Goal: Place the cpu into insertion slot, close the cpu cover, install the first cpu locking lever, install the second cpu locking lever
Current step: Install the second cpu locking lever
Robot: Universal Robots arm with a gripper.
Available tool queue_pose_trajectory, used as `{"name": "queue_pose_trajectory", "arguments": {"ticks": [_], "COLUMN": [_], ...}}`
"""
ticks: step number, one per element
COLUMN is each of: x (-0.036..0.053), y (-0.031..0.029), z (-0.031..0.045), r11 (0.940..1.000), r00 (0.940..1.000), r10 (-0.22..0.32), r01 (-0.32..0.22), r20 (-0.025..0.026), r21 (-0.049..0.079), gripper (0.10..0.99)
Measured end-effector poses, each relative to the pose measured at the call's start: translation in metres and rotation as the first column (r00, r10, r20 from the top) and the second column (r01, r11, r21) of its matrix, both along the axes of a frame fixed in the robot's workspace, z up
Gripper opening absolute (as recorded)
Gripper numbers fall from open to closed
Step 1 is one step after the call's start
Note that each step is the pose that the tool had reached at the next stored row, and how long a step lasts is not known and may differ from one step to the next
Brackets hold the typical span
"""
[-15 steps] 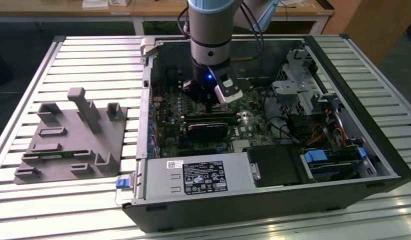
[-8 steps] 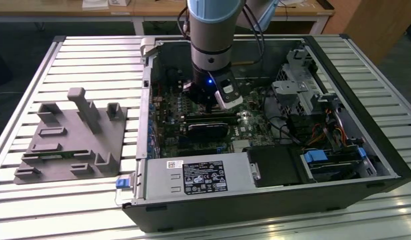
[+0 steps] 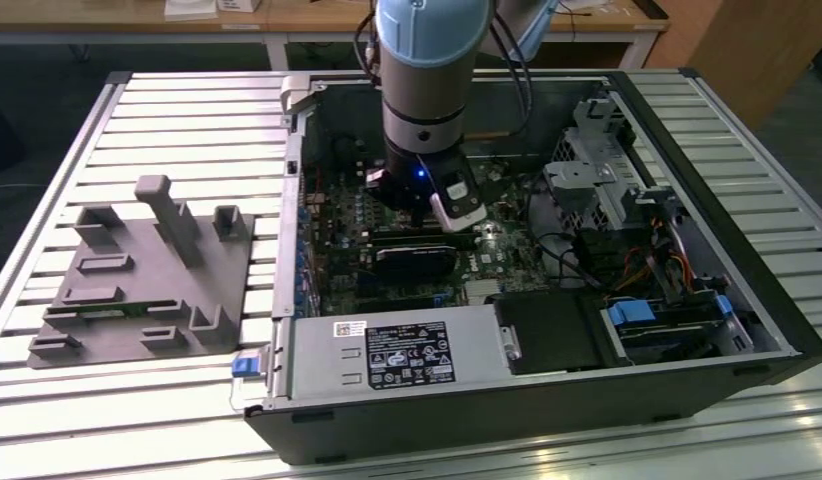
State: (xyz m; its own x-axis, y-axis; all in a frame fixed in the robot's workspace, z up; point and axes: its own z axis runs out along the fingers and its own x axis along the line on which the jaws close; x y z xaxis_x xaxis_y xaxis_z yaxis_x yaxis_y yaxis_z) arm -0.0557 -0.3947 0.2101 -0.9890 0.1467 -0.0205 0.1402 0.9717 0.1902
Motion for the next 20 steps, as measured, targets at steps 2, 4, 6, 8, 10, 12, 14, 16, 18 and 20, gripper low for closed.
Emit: {"name": "queue_pose_trajectory", "arguments": {"ticks": [2,4,6,8,10,12,14,16,18,20], "x": [-0.0002,-0.0009,-0.0029,-0.0057,-0.0086,-0.0110,-0.0128,-0.0144,-0.0158,-0.0175], "y": [-0.0032,-0.0061,-0.0080,-0.0094,-0.0104,-0.0113,-0.0122,-0.0132,-0.0143,-0.0150], "z": [-0.0001,-0.0002,-0.0007,-0.0017,-0.0030,-0.0040,-0.0047,-0.0055,-0.0064,-0.0077], "r11": [0.9999,0.9995,0.9991,0.9987,0.9983,0.9977,0.9965,0.9953,0.9944,0.9935], "r00": [1.0000,1.0000,1.0000,1.0000,1.0000,1.0000,1.0000,1.0000,1.0000,1.0000], "r10": [0.000,0.000,0.000,0.000,0.000,0.000,0.000,0.000,0.000,0.000], "r01": [0.000,0.000,0.000,0.000,0.000,0.000,0.000,0.000,0.000,0.000], "r20": [0.0000,0.0000,0.0000,0.0000,0.0000,-0.0001,0.0000,0.0000,0.0000,0.0000], "r21": [0.016,0.031,0.042,0.051,0.058,0.068,0.084,0.097,0.106,0.114], "gripper": [0.106,0.106,0.106,0.106,0.106,0.106,0.106,0.106,0.106,0.106]}}
